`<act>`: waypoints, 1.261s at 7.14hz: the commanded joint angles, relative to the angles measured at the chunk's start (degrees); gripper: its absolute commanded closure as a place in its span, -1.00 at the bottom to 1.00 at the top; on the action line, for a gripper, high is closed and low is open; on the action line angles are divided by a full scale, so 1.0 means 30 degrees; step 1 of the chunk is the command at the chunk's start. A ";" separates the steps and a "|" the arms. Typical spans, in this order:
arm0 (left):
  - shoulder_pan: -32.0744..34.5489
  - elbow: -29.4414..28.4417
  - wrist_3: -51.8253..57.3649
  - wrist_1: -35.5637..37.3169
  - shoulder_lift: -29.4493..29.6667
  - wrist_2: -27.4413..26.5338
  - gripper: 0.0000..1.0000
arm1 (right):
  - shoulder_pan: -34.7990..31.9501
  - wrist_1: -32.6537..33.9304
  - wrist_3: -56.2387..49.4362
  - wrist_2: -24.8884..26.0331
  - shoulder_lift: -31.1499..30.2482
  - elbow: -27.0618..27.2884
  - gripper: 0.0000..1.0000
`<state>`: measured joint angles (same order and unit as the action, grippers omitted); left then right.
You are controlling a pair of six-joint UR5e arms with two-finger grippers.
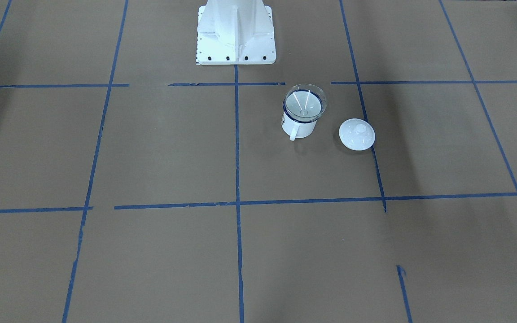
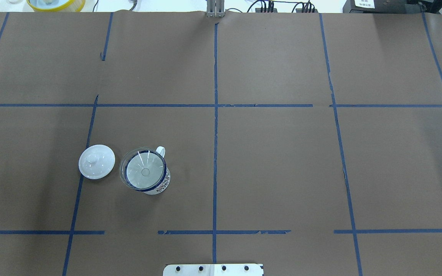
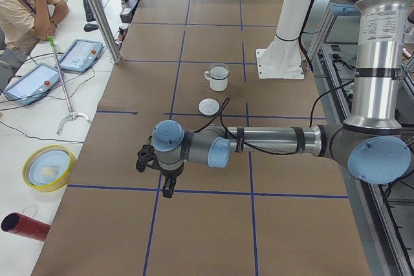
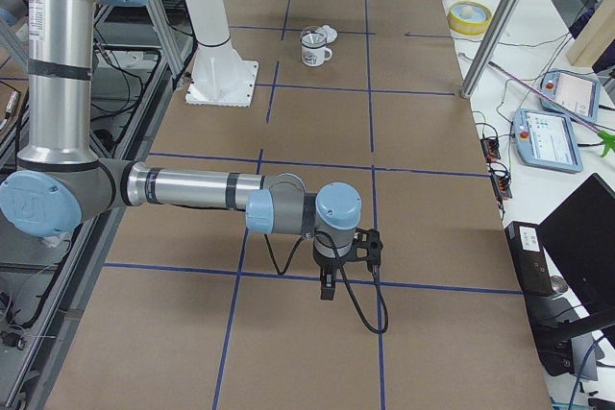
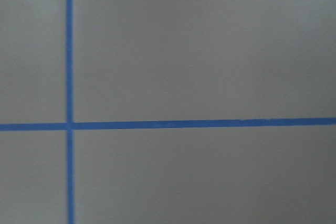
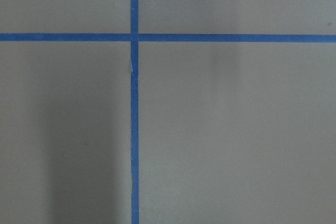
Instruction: Place funnel on cup
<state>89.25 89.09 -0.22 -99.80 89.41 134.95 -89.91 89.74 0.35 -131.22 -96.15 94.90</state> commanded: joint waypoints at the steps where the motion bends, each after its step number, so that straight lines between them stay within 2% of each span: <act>1: 0.0134 0.0386 0.0043 0.0567 -0.0038 0.0076 -1.00 | 0.0000 0.0000 0.0000 0.0000 0.0000 0.0009 -1.00; 2: 0.0163 0.0941 0.0159 0.1703 -0.0010 0.0076 -1.00 | 0.0000 0.0000 0.0000 0.0000 0.0000 -0.0021 -1.00; 6: 0.0134 0.1387 -0.0015 0.1745 -0.0739 0.0016 -1.00 | 0.0000 0.0000 0.0000 0.0000 0.0000 0.0009 -1.00; 9: 0.0133 0.1356 0.0014 0.2181 -0.0537 0.0075 -1.00 | 0.0000 0.0000 0.0000 0.0000 0.0000 0.0009 -1.00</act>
<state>89.60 93.06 -0.20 -94.01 87.71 135.05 -89.91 89.74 0.35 -131.22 -96.15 94.92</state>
